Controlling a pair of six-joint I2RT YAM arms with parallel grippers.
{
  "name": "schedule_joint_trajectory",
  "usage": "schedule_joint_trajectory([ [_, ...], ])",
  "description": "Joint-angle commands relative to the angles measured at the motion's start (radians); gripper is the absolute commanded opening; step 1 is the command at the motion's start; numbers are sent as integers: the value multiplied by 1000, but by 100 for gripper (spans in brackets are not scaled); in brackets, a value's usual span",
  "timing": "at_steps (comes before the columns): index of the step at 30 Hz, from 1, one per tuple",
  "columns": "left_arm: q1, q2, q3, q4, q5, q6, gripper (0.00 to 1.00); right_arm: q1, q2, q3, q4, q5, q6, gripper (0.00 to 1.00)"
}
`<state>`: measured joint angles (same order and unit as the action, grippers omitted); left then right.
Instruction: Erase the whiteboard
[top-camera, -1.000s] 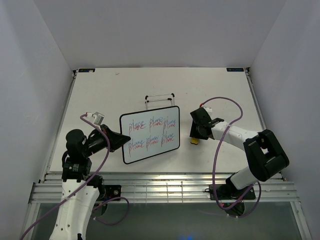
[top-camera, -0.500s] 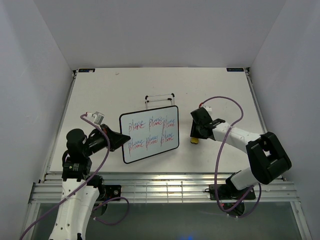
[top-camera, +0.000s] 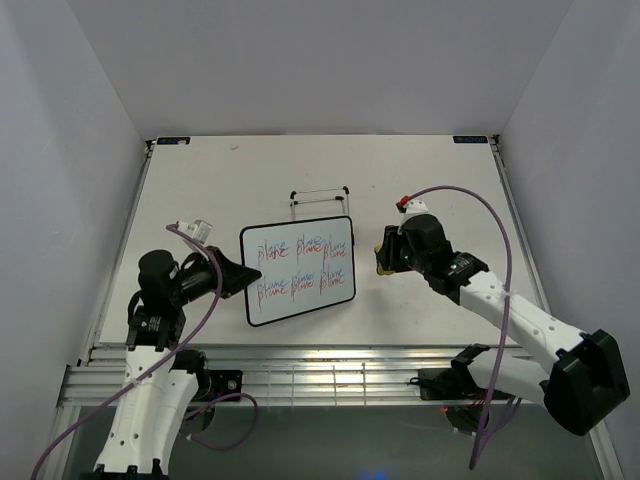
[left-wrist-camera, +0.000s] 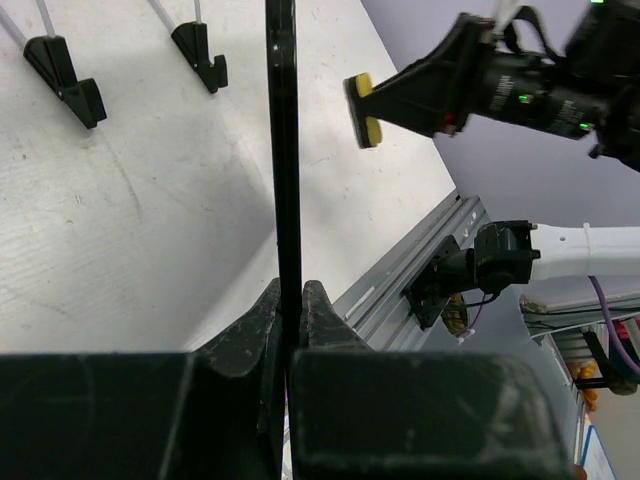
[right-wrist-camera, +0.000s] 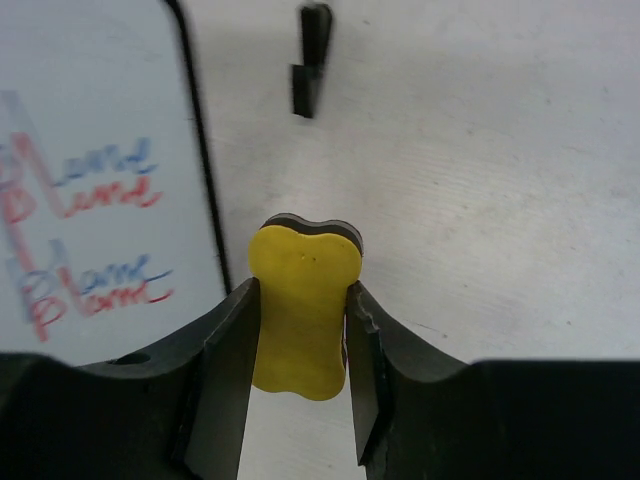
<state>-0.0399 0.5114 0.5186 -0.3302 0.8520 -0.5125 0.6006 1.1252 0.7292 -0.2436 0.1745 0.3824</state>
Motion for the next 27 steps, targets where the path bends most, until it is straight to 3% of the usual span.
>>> schedule_joint_trajectory([
  [1,-3,22,31,62,10,-11,0,30,-122,-2,111,-163,-109,31],
  [3,-3,39,31,62,5,-14,0,60,-152,-2,182,-263,-111,30],
  [7,-3,65,26,72,1,-23,0,183,-138,4,364,-308,-80,30],
  [11,-3,85,26,77,10,-23,0,405,-29,67,500,-141,-89,30],
  [14,-5,99,26,79,19,-20,0,494,74,148,573,-83,-103,31],
  [18,-5,111,27,80,39,-18,0,528,214,248,603,-85,-163,31],
  [27,-6,118,21,92,70,-15,0,533,361,358,626,-141,-240,31],
])
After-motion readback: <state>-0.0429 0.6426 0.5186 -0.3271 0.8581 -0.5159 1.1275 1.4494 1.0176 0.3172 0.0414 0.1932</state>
